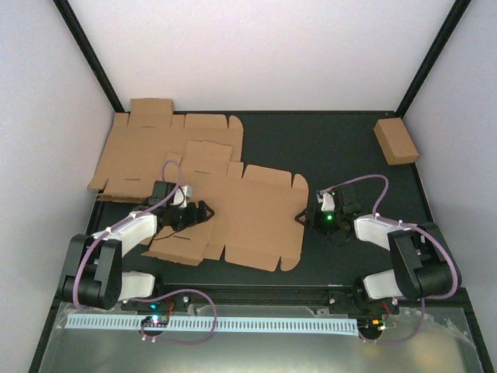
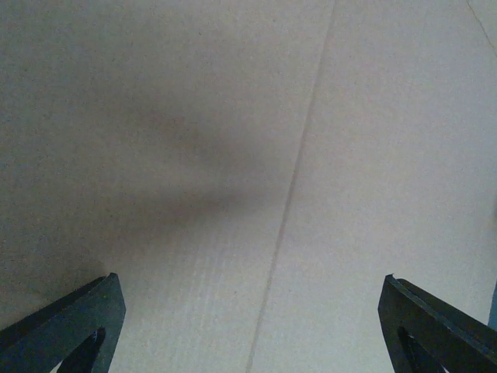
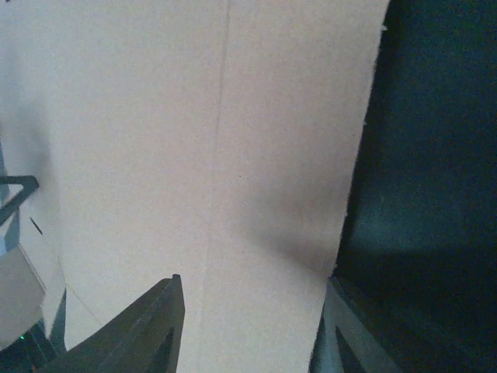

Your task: Fold the paper box

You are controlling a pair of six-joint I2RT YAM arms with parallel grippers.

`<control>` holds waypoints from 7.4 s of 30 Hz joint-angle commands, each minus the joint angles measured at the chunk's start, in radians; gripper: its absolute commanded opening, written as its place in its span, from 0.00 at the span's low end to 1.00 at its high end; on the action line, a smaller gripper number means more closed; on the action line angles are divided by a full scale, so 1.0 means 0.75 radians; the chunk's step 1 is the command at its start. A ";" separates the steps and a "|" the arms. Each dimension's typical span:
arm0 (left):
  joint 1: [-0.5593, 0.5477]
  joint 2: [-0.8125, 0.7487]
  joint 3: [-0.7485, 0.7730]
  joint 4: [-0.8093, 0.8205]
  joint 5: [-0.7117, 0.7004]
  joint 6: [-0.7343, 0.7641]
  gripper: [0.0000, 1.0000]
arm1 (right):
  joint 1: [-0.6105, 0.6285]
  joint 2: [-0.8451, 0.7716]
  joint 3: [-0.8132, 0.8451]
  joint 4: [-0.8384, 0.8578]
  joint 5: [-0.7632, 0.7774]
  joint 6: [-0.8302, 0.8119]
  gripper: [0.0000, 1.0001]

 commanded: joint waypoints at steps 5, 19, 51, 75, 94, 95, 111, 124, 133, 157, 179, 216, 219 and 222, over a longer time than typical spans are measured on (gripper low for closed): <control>-0.027 0.085 -0.013 0.081 0.027 -0.011 0.93 | 0.008 -0.185 -0.080 0.139 -0.151 0.112 0.48; -0.066 0.053 -0.032 0.093 0.005 -0.053 0.92 | 0.008 -0.174 -0.028 0.072 -0.175 0.064 0.43; -0.087 -0.266 0.337 -0.233 -0.325 0.017 0.99 | 0.003 -0.154 0.604 -0.947 0.867 -0.342 0.02; -0.009 -0.121 0.377 -0.238 -0.361 0.100 0.99 | 0.004 -0.673 0.568 -0.860 0.721 -0.476 0.05; 0.114 0.345 0.485 0.224 -0.052 0.170 0.95 | 0.004 -0.682 0.522 -0.822 0.610 -0.484 0.04; 0.124 0.353 0.479 0.238 -0.014 0.162 0.95 | 0.004 -0.680 0.520 -0.822 0.610 -0.480 0.04; 0.138 0.113 0.381 0.107 0.173 0.185 0.24 | 0.004 -0.635 0.529 -0.769 0.624 -0.423 0.04; 0.139 0.081 0.394 -0.055 0.315 0.186 0.26 | 0.005 -0.635 0.460 -0.712 0.567 -0.375 0.04; 0.138 0.142 0.454 -0.203 0.209 0.223 0.13 | 0.004 -0.623 0.473 -0.719 0.561 -0.384 0.04; -0.426 0.244 0.954 -0.661 -0.985 0.418 0.02 | 0.004 -0.651 0.429 -0.781 0.646 -0.272 0.72; -0.727 0.244 1.161 -0.785 -1.287 0.768 0.04 | 0.004 -0.047 0.506 -0.313 -0.026 -0.059 0.37; -1.039 0.011 0.796 -0.371 -1.599 0.987 0.02 | -0.029 0.534 0.527 0.022 -0.042 -0.021 0.27; -1.073 -0.026 0.772 -0.347 -1.608 1.015 0.01 | -0.029 0.574 0.573 0.026 -0.045 0.006 0.27; -1.103 -0.011 0.763 -0.341 -1.640 1.029 0.02 | -0.029 0.630 0.616 0.035 -0.046 0.058 0.25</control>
